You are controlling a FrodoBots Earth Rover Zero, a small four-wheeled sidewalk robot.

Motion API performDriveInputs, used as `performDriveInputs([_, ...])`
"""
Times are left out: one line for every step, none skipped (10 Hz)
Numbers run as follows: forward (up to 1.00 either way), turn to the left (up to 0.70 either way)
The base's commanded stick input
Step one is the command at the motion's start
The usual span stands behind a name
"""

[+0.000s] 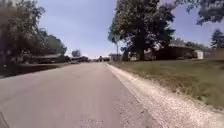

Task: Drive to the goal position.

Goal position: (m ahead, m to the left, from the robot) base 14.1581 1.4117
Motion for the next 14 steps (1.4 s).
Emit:
performDriveInputs([0.70,0.00])
performDriveInputs([0.70,0.00])
performDriveInputs([0.70,0.00])
performDriveInputs([0.70,0.00])
performDriveInputs([0.70,0.00])
performDriveInputs([0.70,0.00])
performDriveInputs([0.70,0.00])
performDriveInputs([0.70,0.00])
performDriveInputs([0.70,0.00])
performDriveInputs([0.70,0.00])
performDriveInputs([0.70,0.00])
performDriveInputs([0.70,0.00])
performDriveInputs([0.70,0.00])
performDriveInputs([0.70,0.00])
